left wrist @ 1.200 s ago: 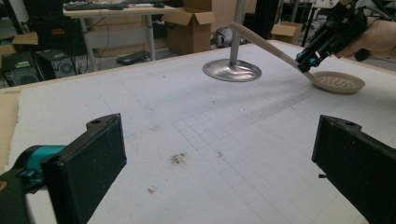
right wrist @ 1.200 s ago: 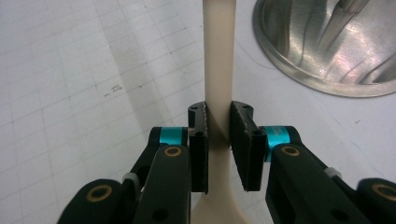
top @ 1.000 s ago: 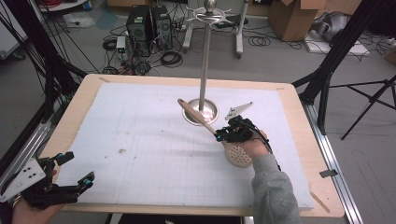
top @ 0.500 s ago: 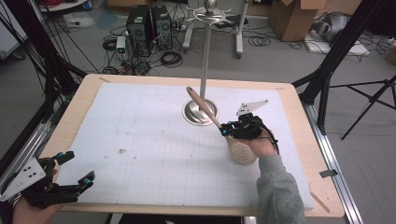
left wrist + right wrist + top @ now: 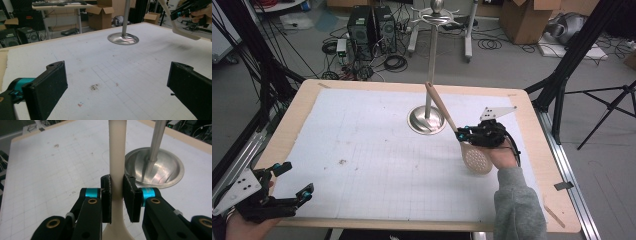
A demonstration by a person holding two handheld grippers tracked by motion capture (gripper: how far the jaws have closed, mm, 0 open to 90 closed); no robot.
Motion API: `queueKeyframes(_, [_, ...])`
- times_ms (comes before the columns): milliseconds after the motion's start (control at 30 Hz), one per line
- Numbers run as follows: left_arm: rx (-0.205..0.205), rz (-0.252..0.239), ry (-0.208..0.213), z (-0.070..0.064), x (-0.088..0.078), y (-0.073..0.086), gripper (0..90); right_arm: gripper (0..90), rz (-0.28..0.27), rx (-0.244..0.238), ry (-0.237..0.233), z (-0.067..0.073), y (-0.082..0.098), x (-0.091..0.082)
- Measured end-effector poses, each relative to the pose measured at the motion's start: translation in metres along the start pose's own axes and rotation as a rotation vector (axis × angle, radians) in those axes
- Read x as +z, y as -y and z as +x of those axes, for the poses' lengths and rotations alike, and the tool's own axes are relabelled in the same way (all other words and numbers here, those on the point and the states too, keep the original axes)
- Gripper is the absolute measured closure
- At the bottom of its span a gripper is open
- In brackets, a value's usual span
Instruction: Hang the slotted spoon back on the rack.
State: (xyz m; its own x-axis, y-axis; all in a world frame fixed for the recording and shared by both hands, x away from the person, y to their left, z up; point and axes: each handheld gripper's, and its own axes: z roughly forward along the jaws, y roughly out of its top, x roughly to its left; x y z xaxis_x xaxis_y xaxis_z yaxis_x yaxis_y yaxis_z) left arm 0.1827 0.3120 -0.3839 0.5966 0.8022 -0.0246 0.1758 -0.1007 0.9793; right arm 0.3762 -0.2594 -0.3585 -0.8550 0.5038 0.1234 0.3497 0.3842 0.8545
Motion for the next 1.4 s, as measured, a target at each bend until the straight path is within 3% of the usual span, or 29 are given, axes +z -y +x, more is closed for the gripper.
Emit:
queueKeyframes(367, [0.000, -0.002, 0.012, -0.001, 0.004, -0.001, 3.1, 77.8, -0.061, 0.004, 0.022, -0.004, 0.003, -0.023])
queueKeyframes(533, [0.001, 0.000, 0.018, 0.000, 0.006, -0.001, 3.1, 77.7, -0.117, 0.013, 0.026, -0.005, 0.002, -0.035])
queueKeyframes(733, [-0.001, -0.002, 0.019, -0.002, 0.006, -0.001, 3.1, 77.8, -0.154, 0.023, 0.006, -0.007, 0.002, -0.042])
queueKeyframes(1400, [0.024, -0.005, 0.017, -0.007, 0.003, -0.006, 3.1, 77.8, -0.183, 0.041, 0.036, -0.009, -0.015, -0.066])
